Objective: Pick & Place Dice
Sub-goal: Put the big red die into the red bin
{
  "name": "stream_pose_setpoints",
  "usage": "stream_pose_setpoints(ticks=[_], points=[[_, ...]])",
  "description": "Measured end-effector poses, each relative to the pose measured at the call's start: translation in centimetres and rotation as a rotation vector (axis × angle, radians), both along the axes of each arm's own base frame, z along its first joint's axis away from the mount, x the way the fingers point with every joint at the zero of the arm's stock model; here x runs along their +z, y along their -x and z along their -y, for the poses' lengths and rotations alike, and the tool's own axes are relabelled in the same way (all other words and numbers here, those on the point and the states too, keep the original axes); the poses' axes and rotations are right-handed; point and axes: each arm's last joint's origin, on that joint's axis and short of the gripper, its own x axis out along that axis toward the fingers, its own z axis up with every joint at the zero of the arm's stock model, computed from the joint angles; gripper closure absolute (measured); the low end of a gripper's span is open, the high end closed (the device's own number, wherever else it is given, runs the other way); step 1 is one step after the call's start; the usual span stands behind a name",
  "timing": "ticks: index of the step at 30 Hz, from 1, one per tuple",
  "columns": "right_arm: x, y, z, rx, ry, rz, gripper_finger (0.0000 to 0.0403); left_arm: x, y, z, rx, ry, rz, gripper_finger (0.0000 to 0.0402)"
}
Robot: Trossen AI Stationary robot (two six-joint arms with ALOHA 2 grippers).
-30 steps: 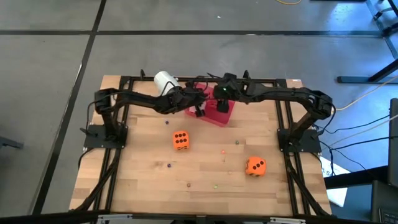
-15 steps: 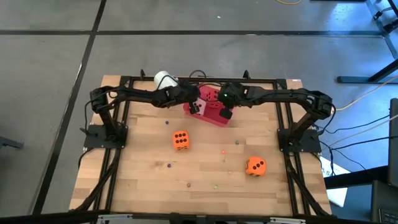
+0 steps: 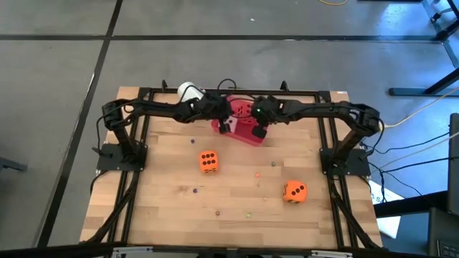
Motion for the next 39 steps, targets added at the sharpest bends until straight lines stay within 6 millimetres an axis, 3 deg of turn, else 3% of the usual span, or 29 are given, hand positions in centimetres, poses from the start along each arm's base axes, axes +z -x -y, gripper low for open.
stream_pose_setpoints(ticks=[4, 10, 16, 23, 33, 39], points=[[-1.0, -0.4, -0.4, 0.057, -0.006, -0.046, 0.0400, -0.5, 0.2, 0.2, -0.009, 0.026, -0.048, 0.0398], [-1.0, -0.4, -0.9, 0.162, -0.072, -0.048, 0.0398, -0.5, -0.1, 0.8, -0.106, 0.075, -0.026, 0.0398], [-0.9, -0.8, -0.7, 0.154, -0.041, -0.013, 0.0398, -0.4, -0.6, 2.0, -0.148, 0.053, -0.034, 0.0398], [-0.2, -1.8, -0.1, 0.146, 0.023, 0.111, 0.0397, -0.3, -0.7, 2.1, -0.061, -0.005, -0.041, 0.0398], [0.1, -2.1, 0.2, 0.118, 0.085, 0.144, 0.0397, -0.7, -0.9, 3.0, -0.206, 0.058, -0.062, 0.0398], [0.1, -2.1, 0.2, 0.114, 0.091, 0.141, 0.0397, -1.6, -0.4, 3.8, -0.208, 0.104, -0.173, 0.0398]])
